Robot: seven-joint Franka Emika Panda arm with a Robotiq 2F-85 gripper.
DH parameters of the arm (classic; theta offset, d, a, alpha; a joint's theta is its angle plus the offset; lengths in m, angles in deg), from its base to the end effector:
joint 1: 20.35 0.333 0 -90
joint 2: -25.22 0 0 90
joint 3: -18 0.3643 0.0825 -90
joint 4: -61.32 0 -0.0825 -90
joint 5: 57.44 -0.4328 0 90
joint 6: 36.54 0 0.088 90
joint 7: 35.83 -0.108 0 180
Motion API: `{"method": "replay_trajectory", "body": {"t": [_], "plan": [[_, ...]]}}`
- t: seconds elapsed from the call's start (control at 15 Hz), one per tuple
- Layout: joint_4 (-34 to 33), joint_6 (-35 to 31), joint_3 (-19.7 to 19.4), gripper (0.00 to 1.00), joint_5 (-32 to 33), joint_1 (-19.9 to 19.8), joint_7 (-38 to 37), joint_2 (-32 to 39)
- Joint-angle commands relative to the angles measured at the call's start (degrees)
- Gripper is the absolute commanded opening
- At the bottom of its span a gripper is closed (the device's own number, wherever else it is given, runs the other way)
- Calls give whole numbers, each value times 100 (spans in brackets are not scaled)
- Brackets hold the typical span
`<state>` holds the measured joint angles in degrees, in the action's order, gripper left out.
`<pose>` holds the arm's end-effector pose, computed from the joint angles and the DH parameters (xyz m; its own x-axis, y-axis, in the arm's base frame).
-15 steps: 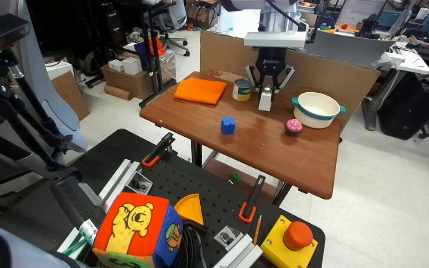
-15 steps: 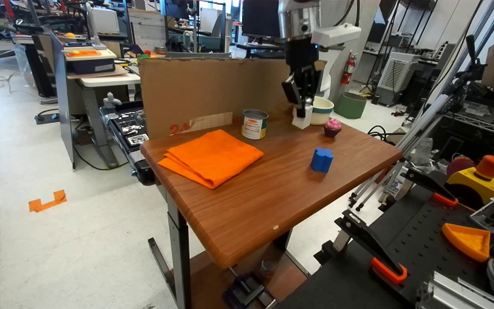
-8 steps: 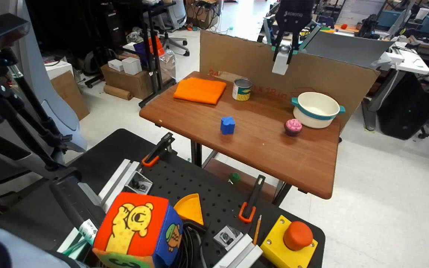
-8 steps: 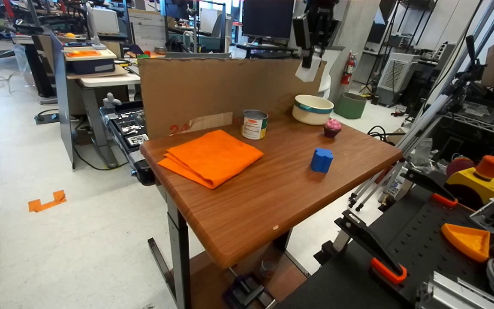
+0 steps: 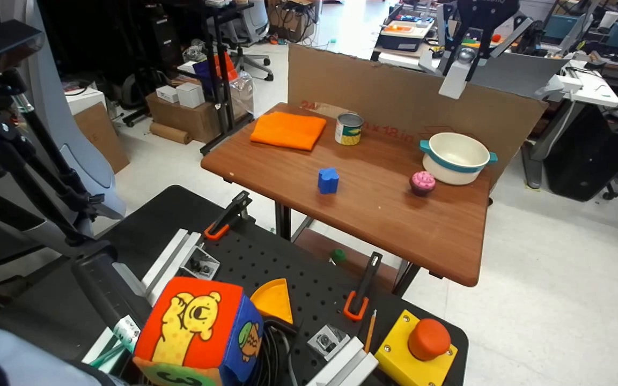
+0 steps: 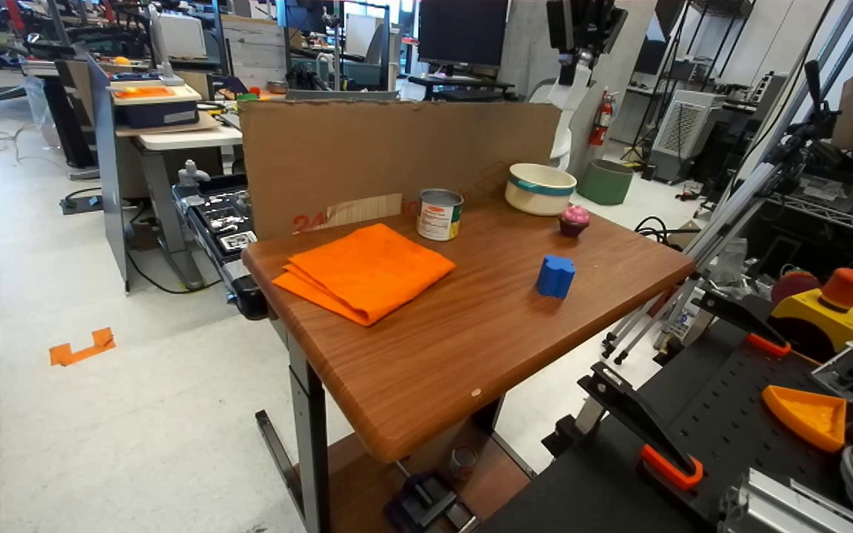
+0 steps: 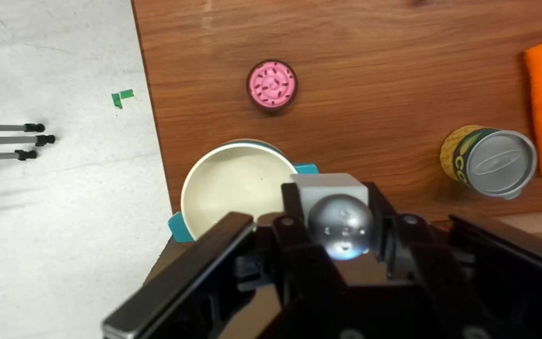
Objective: Put the salt cellar in the white pot
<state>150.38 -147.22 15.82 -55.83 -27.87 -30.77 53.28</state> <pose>0.7321 -0.1230 0.3749 0.9910 -0.0675 -0.1155 -0.0641 -0.9974 0.0328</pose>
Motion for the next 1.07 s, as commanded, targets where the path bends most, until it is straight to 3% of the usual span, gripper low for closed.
{"method": "replay_trajectory", "body": {"t": [0.0, 0.4, 0.73, 1.0], "plan": [[-1076, 588, -86, 10, -99, -44, -25, 672], [-2214, 709, -137, 10, 99, -71, 187, 1623], [-2848, 1155, -209, 10, 339, 8, 207, 2394], [-3326, 1151, -250, 10, 475, -3, 95, 2867]]}}
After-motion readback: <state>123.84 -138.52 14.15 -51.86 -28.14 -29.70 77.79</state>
